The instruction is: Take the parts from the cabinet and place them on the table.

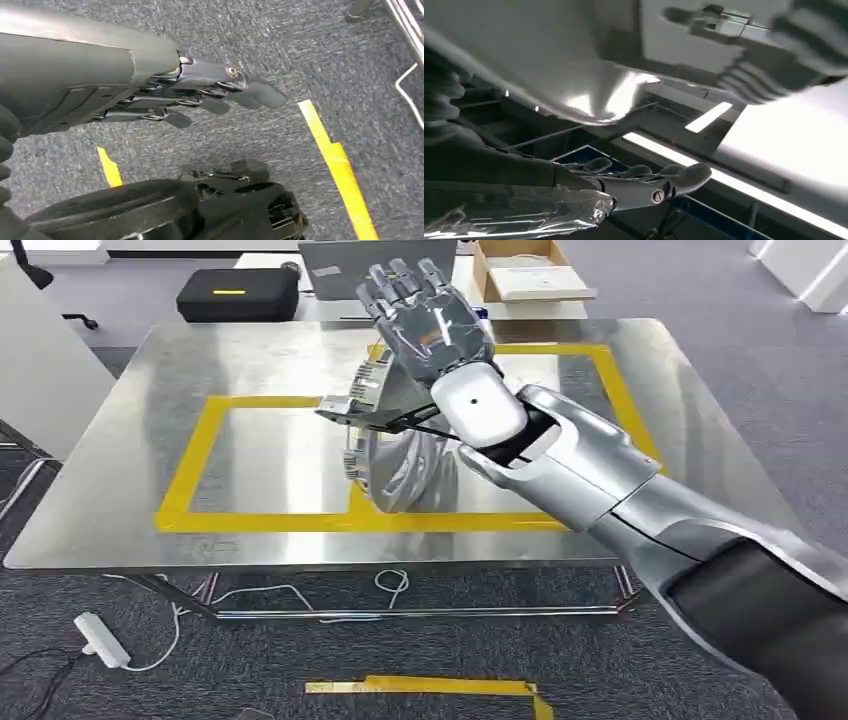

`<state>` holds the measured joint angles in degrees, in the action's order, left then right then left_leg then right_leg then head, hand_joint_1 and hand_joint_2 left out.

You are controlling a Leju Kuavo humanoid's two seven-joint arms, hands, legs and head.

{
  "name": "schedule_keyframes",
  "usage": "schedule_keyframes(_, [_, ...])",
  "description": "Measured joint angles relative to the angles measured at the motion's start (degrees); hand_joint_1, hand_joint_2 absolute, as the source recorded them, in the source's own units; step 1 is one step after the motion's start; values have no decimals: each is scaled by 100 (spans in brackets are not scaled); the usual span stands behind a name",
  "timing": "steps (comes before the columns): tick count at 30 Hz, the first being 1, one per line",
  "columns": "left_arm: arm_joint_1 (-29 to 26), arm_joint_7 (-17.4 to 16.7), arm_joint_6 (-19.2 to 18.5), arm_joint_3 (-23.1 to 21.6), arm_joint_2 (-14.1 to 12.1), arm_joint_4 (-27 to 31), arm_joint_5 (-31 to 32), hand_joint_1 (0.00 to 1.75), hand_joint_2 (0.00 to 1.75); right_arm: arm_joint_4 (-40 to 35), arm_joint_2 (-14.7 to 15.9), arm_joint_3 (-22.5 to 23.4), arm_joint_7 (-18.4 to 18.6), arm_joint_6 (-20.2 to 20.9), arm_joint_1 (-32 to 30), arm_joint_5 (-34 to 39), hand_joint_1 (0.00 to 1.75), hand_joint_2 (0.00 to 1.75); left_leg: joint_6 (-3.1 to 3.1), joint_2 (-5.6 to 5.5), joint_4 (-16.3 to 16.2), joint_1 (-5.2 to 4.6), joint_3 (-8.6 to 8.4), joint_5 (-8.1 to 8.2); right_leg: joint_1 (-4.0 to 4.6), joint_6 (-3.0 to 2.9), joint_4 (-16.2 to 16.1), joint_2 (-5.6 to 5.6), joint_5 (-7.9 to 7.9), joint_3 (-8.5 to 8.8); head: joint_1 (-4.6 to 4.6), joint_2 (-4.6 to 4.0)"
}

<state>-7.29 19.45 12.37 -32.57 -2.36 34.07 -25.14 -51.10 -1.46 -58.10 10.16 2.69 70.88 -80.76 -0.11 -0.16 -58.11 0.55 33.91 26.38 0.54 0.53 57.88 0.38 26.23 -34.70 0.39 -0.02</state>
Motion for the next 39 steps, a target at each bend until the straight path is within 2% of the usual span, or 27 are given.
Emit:
schedule_keyframes(2, [8, 0, 37, 0, -4, -18, -11, 0, 0, 0, 0, 15, 52, 70, 10, -20, 0, 175, -64, 2, -48, -11, -6, 79, -63, -51, -114, -25, -52, 86, -2, 0])
schedule_keyframes(3, [11, 0, 56, -2, 2, -35, -20, 0, 0, 11, 6, 20, 77, 105, 13, -41, 0, 175, -90, 0, -284, -8, 101, 262, -75, -78, -129, -31, -59, 90, -43, 0])
schedule_keyframes(5, [9, 0, 87, -2, 15, -87, -41, 0, 0, 46, 7, 11, 98, 148, -33, -100, 0, 175, -134, 1, -1143, 32, 497, 677, -70, -91, -128, -33, -61, 83, -37, 0])
schedule_keyframes(6, [3, 0, 100, -2, 20, -111, -44, 0, 0, 70, 11, -4, 109, 155, -61, -139, 0, 175, -150, 1, -1514, 37, 676, 801, -67, -92, -125, -32, -60, 78, -37, 0])
schedule_keyframes(7, [0, 0, 103, -2, 22, -136, -50, 0, 0, 94, 18, -24, 114, 168, -88, -182, 0, 175, -159, 1, -1669, 40, 754, 798, -68, -92, -122, -31, -60, 79, -44, 0])
schedule_keyframes(8, [-5, 0, 109, -2, 22, -157, -61, 0, 0, 118, 22, -42, 120, 181, -107, -199, 0, 175, -165, 1, -1552, 46, 710, 640, -69, -90, -112, -26, -59, 79, -37, 0])
schedule_keyframes(9, [-5, 0, 118, -2, 22, -179, -63, 0, 0, 135, 26, -44, 125, 212, -109, -201, 0, 175, -167, 2, -1204, 55, 551, 391, -71, -83, -99, -23, -54, 78, -44, 0])
schedule_keyframes(11, [-4, 0, 129, 0, 20, -207, -77, 0, 0, 159, 26, -44, 140, 243, -93, -210, 0, 175, -160, 3, -228, 72, 82, -90, -76, -40, -51, -21, -25, 78, -44, 0])
schedule_keyframes(12, [7, 0, 131, -2, 30, -225, -79, 0, 0, 171, 26, -46, 146, 251, -89, -210, 0, 175, -156, -1, -94, 49, 0, 26, -35, -11, -32, -17, -11, 53, -48, 0])
schedule_keyframes(15, [10, 0, 140, -2, 50, -245, -81, 0, 0, 201, 31, -57, 146, 367, -95, -210, 0, 175, -36, -12, -46, 25, 43, 6, -49, 70, -47, -17, -42, 18, -41, 0])
schedule_keyframes(17, [15, 0, 140, 0, 68, -273, -98, 0, 0, 243, 31, -59, 116, 674, -80, -164, 0, 175, 58, -8, 4, 57, 30, -41, -63, 140, 3, -25, 17, -57, -41, 0])
schedule_keyframes(18, [24, 4, 140, 4, 66, -286, -114, 0, 0, 278, 28, -57, 107, 792, -71, -133, 0, 175, 88, -9, 4, 56, 32, -42, -66, 165, 195, -31, 164, -130, -19, 0])
schedule_keyframes(21, [46, 11, 116, 9, 90, -319, -111, 0, 0, 424, 13, -92, 83, 903, -104, -83, 0, 175, 128, -9, 0, 47, 54, -48, -70, 200, 1509, -30, 752, -742, -9, 0])
schedule_keyframes(22, [49, 11, 114, 7, 94, -334, -111, 0, 0, 466, 9, -107, 65, 922, -127, -70, 0, 175, 130, -9, -3, 44, 55, -47, -70, 200, 1759, -29, 784, -870, -13, 0])
schedule_keyframes(23, [50, 11, 111, 7, 98, -341, -111, 0, 0, 492, 0, -112, 65, 933, -145, -65, 0, 175, 130, -11, -4, 41, 53, -47, -69, 187, 1701, -30, 685, -849, -11, 0])
schedule_keyframes(24, [55, 11, 109, 9, 101, -354, -112, 0, 0, 539, -15, -111, 63, 931, -143, -61, 0, 175, 130, -16, -5, 37, 51, -46, -65, 160, 1404, -29, 480, -711, -11, 0])
schedule_keyframes(26, [62, 11, 100, 7, 114, -378, -111, 0, 0, 634, -55, -101, 61, 918, -102, -33, 0, 175, 126, -26, -5, 20, 32, -43, -52, 71, 410, -29, 2, -210, -11, 0])
schedule_keyframes(27, [65, 11, 94, 7, 127, -389, -111, 0, 0, 678, -57, -94, 59, 892, -72, -15, 0, 175, 112, -26, -6, 10, 44, -34, -28, 15, 70, -32, -9, -52, -13, 0])
schedule_keyframes(28, [76, 11, 89, 9, 135, -407, -111, 0, 0, 719, -85, -94, 52, 854, -47, 5, 0, 175, 81, -24, -29, -21, 73, -31, -23, 11, -51, -46, 16, 57, -15, 0])
schedule_keyframes(31, [107, 11, 61, 4, 162, -466, -111, 0, 0, 861, -127, -87, 24, 760, -92, 90, 0, 175, -16, -4, 13, 11, 64, -76, -2, -17, -43, -17, -12, 31, -17, 0])
schedule_keyframes(32, [124, 15, 61, 4, 157, -472, -111, 0, 0, 892, -144, -81, 20, 752, -107, 103, 0, 175, -50, -7, 0, 11, 76, -37, -61, -47, -112, -30, -52, 73, -17, 0])
schedule_keyframes(33, [125, 18, 61, 4, 155, -481, -109, 0, 0, 918, -157, -77, 20, 741, -104, 107, 0, 175, -80, 0, -100, 7, 106, 52, -64, -51, -127, -39, -59, 84, -31, 0])
schedule_keyframes(34, [129, 17, 61, 4, 155, -490, -109, 0, 0, 940, -179, -77, 17, 728, -100, 109, 0, 175, -106, -1, -428, 17, 255, 262, -68, -73, -128, -43, -55, 83, -59, 0])
schedule_keyframes(36, [133, 18, 61, 4, 157, -516, -109, 0, 0, 990, -205, -87, 15, 726, -142, 118, 0, 175, -147, -1, -1342, 36, 683, 657, -63, -80, -126, -43, -51, 82, -46, 0])
schedule_keyframes(37, [133, 17, 61, 4, 160, -527, -109, 0, 0, 1014, -208, -90, 13, 726, -175, 131, 0, 175, -160, -1, -1637, 39, 833, 724, -60, -80, -123, -44, -50, 82, -48, 0])
schedule_keyframes(38, [127, 18, 61, 4, 160, -533, -109, 0, 0, 1034, -210, -87, 4, 715, -207, 160, 0, 175, -165, -1, -1670, 42, 860, 652, -60, -79, -120, -43, -49, 84, -44, 0])
schedule_keyframes(39, [128, 17, 61, 4, 157, -542, -109, 0, 0, 1047, -210, -85, 0, 700, -226, 170, 0, 175, -166, 0, -1487, 44, 789, 470, -61, -78, -111, -40, -47, 82, -50, 0])
